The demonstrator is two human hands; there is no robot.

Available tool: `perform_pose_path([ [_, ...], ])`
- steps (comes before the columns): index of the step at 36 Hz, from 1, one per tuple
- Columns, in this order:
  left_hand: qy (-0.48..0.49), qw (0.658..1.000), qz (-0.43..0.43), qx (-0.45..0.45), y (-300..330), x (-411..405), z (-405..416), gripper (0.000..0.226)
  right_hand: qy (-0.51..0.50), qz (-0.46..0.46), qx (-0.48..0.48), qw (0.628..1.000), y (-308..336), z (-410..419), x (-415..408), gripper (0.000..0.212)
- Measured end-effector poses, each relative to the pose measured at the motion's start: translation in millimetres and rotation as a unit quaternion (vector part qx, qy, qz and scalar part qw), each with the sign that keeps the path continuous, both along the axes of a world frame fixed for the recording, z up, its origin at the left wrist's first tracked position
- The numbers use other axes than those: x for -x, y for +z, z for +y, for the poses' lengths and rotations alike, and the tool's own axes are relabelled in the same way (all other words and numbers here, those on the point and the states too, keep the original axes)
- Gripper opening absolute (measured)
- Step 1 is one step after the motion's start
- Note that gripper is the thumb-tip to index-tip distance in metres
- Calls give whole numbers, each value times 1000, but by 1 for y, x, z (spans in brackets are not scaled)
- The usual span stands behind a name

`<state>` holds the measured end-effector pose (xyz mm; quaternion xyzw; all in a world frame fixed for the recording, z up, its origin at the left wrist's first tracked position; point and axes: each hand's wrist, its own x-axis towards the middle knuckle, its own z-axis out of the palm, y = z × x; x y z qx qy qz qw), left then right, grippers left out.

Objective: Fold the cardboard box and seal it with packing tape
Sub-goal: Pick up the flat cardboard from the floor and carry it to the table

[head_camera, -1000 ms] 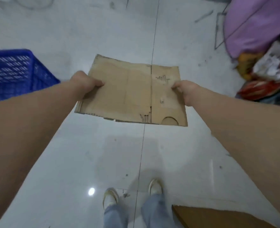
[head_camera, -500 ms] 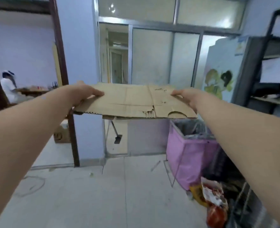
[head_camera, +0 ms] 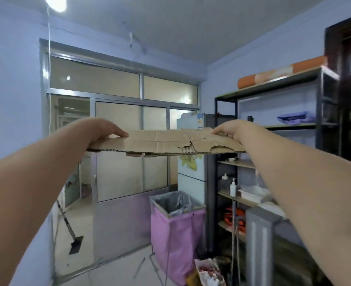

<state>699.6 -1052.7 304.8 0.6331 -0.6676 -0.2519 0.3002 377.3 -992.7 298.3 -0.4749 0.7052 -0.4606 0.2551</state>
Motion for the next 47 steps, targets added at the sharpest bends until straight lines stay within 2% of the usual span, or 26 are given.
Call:
perform_pose_path([
  [3, -48, 999, -12, -18, -8, 24, 10, 45, -61, 27, -16, 998, -11, 39, 20, 43],
  [6, -110, 993, -15, -26, -21, 55, 24, 48, -123, 34, -32, 991, -20, 82, 40, 48],
  [12, -214, 977, 7, -10, -28, 124, 80, 42, -229, -16, -24, 973, -25, 189, 79, 36],
  [18, -308, 951, 36, 14, -11, 186, 158, 52, -293, -30, -14, 956, -10, 306, 112, 40],
  [22, -372, 927, 42, 18, 1, 236, 223, 34, -360, 5, -43, 932, 2, 397, 131, 49],
  [23, -385, 922, 46, 22, 3, 249, 241, 35, -375, 11, -44, 926, 4, 422, 135, 51],
  [26, -423, 905, 50, 23, 4, 286, 303, 57, -418, 20, -43, 907, 5, 502, 148, 53],
  [30, -480, 875, 62, 7, 2, 335, 396, 56, -475, 20, -49, 878, 8, 620, 160, 52],
  [35, -541, 838, 69, 11, 1, 385, 532, 70, -545, 53, -63, 834, 15, 777, 161, 46],
  [40, -610, 789, 73, 6, -3, 423, 673, 73, -618, 85, -101, 775, 9, 918, 139, 23],
  [42, -634, 770, 70, 2, -6, 437, 724, 72, -644, 108, -106, 750, 8, 972, 132, 23],
  [47, -692, 720, 58, -10, -9, 470, 839, 62, -709, 71, -104, 694, 2, 1087, 113, 25],
])
